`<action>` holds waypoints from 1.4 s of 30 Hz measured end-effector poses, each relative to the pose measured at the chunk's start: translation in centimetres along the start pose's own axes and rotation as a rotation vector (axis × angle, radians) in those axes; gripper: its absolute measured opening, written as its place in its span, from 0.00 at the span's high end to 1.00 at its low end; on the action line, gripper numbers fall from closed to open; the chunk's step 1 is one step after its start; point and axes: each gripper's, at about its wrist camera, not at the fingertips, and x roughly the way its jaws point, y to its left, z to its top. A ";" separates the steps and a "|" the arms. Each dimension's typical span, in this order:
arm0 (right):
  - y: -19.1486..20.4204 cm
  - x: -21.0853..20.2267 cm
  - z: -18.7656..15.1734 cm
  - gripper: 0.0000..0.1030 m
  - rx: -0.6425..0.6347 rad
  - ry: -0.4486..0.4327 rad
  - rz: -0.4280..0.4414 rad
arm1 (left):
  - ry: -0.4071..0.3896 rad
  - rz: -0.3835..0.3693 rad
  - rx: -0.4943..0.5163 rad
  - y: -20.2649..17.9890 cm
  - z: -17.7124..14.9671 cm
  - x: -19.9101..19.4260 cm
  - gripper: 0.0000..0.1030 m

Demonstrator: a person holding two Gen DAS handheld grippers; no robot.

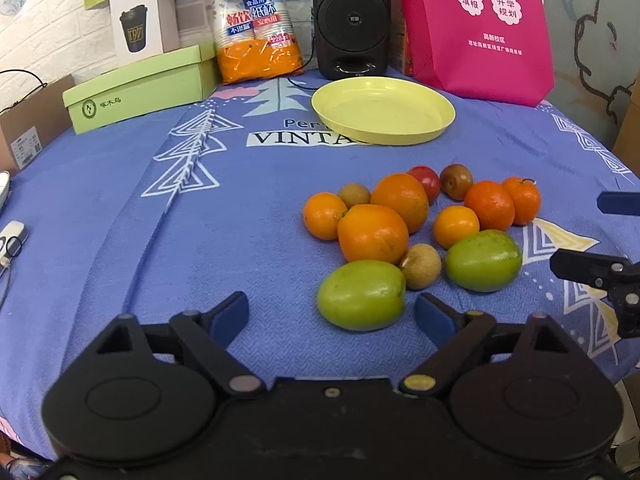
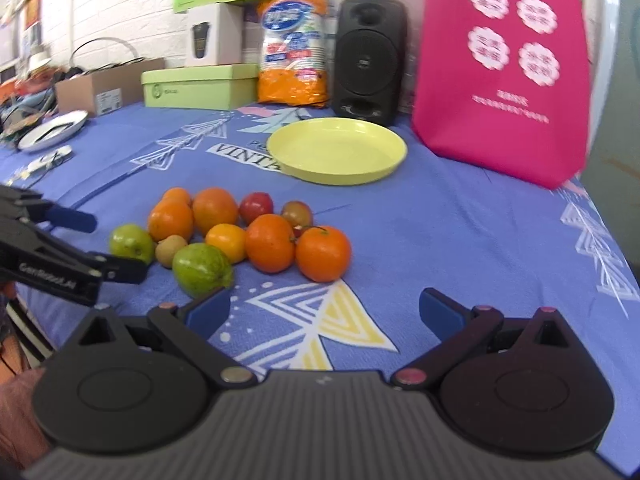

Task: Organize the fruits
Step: 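Grasp the green guava with the left tool while the right tool grasps a tangerine, then place the guava on the yellow plate with the left tool while the right tool places the tangerine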

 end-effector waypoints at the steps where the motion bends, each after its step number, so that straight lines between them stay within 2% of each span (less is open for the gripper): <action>1: 0.1 0.3 0.2 0.05 -0.018 -0.003 0.003 | 0.000 -0.004 0.000 0.0 0.1 0.2 0.20; 3: 0.0 1.0 0.6 0.10 -0.031 0.003 -0.002 | 0.000 -0.008 0.001 -0.1 0.1 0.5 0.25; 6: -0.4 2.4 1.2 0.20 -0.019 0.025 -0.012 | -0.009 -0.043 -0.011 -0.1 0.1 0.4 0.42; 7: -0.6 3.0 1.4 0.28 -0.016 0.040 -0.018 | -0.009 -0.051 -0.012 -0.1 0.1 0.4 0.46; 8: -0.7 3.6 1.6 0.33 -0.018 0.055 -0.024 | -0.007 -0.056 -0.010 -0.1 0.1 0.5 0.47; 15: -1.4 6.4 2.2 0.35 0.000 0.082 -0.014 | 0.001 -0.074 -0.014 0.1 0.2 0.3 0.51; 18: -1.5 7.2 2.6 0.48 0.006 0.087 0.017 | 0.004 -0.077 -0.018 0.2 0.2 0.1 0.51; 20: -1.3 7.3 2.7 0.62 0.001 0.088 0.046 | 0.005 -0.082 -0.026 0.4 0.1 -0.1 0.51; 25: -1.1 6.7 2.5 0.63 0.002 0.075 0.046 | -0.004 -0.089 -0.030 0.6 -0.1 -0.4 0.54; 36: -2.0 3.4 0.7 0.63 0.082 0.050 0.045 | -0.034 -0.111 -0.061 1.9 0.2 -2.1 0.54; 42: -2.6 2.8 2.0 0.63 0.057 0.030 0.047 | -0.077 -0.131 -0.011 2.3 3.6 -2.3 0.54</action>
